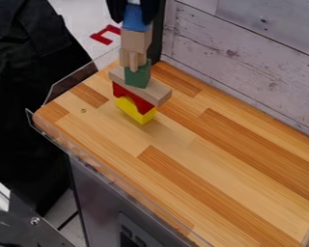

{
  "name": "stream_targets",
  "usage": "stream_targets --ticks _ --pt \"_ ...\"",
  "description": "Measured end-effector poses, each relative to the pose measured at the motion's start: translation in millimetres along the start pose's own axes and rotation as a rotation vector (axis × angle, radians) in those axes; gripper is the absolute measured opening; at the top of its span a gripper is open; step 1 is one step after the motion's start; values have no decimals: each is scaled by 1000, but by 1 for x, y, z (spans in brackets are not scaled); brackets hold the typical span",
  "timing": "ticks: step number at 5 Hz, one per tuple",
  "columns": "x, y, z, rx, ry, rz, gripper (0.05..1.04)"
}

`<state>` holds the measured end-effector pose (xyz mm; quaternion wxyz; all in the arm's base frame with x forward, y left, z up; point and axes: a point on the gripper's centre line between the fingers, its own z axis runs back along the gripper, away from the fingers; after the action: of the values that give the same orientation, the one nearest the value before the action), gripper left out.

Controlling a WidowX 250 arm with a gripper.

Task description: Move blue roof over cube

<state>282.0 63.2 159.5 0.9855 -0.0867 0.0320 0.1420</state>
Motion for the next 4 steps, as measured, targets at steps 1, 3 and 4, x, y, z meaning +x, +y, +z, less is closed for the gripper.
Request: stream_targets --ticks 1,3,4 --pt "1 0 -3 -3 12 2 535" --pt "6 0 -4 -5 12 4 572" --pt "7 0 -5 -7 15 1 675"
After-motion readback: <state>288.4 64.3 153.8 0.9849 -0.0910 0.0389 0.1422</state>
